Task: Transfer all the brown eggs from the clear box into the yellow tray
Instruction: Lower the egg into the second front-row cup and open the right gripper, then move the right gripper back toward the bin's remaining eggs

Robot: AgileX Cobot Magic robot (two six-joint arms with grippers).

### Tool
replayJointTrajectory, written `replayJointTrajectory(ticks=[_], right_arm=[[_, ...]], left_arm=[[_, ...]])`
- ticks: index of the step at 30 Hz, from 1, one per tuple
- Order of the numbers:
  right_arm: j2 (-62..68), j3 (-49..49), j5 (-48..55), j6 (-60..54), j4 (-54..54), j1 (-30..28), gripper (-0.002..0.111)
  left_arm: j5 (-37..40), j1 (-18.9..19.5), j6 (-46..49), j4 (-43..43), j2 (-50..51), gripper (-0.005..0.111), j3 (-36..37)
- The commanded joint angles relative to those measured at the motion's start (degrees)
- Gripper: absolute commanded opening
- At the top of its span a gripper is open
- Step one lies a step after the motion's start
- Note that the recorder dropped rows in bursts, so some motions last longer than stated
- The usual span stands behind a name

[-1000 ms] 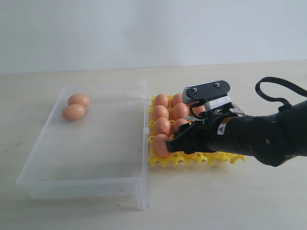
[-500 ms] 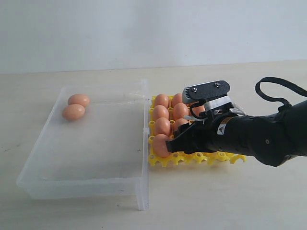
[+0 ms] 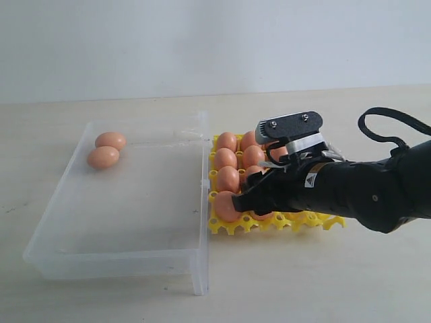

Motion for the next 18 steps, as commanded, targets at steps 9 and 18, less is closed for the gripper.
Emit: replayJointTrajectory(ticks=[9, 18], right_arm=[[-3.8, -26.2, 38.8, -6.4, -0.2, 5.8, 0.030], [11.3, -50.6, 47.0, -11.3, 7.1, 7.8, 0.025]], left_arm=[[-0.2, 0.1, 0.2, -0.1, -0.3, 0.000, -0.2], [-0.2, 0.1, 0.2, -0.1, -0.3, 0.000, -0.2]])
